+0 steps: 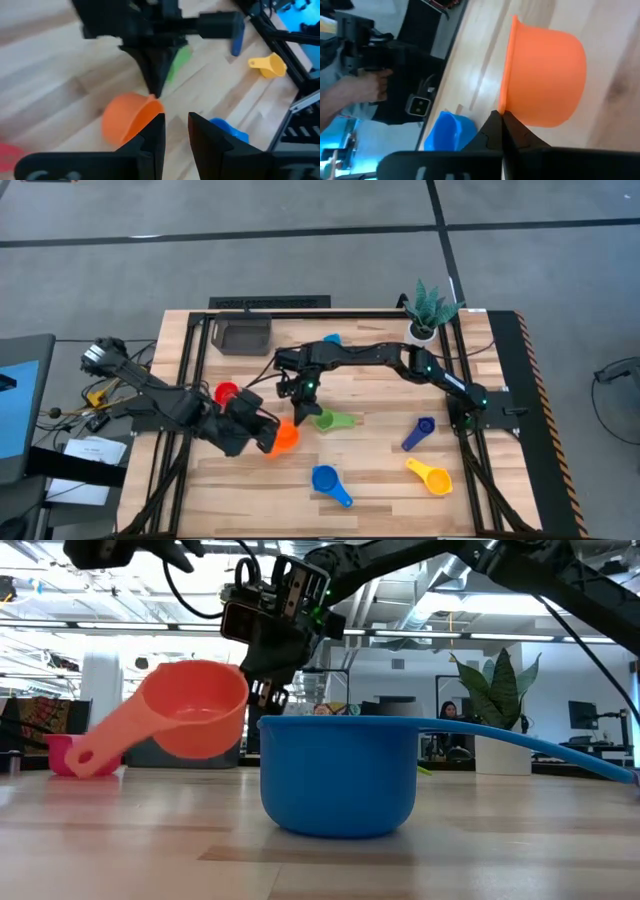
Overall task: Nest measuring cups in basket
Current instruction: Move the orange measuring cup to the center of the table
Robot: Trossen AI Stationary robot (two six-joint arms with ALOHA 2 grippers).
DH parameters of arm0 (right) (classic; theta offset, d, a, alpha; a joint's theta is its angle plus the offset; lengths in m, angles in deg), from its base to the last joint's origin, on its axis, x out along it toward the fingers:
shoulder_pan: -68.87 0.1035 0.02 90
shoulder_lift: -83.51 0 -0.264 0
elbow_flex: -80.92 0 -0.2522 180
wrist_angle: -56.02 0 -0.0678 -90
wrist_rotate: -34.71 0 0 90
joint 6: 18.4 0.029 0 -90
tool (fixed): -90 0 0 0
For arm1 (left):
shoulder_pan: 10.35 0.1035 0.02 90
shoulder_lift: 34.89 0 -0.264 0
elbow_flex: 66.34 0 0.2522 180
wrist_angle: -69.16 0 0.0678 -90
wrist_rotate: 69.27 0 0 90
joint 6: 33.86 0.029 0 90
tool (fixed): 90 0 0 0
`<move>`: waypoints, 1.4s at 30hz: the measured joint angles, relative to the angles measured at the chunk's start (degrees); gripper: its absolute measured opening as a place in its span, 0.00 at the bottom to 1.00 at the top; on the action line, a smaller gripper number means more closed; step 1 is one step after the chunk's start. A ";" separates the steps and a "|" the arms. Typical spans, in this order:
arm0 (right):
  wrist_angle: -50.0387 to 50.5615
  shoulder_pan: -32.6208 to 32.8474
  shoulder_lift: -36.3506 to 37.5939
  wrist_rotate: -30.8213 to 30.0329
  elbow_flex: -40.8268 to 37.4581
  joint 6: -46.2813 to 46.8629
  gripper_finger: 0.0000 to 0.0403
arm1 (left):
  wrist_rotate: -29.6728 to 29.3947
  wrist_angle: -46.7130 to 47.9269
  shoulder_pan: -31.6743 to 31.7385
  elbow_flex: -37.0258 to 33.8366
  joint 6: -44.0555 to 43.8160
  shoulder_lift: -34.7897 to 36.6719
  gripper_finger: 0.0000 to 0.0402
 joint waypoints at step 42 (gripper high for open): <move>7.91 -5.25 3.76 4.52 0.04 0.13 0.02 | -0.89 -4.87 -9.33 -21.36 -3.33 14.11 0.35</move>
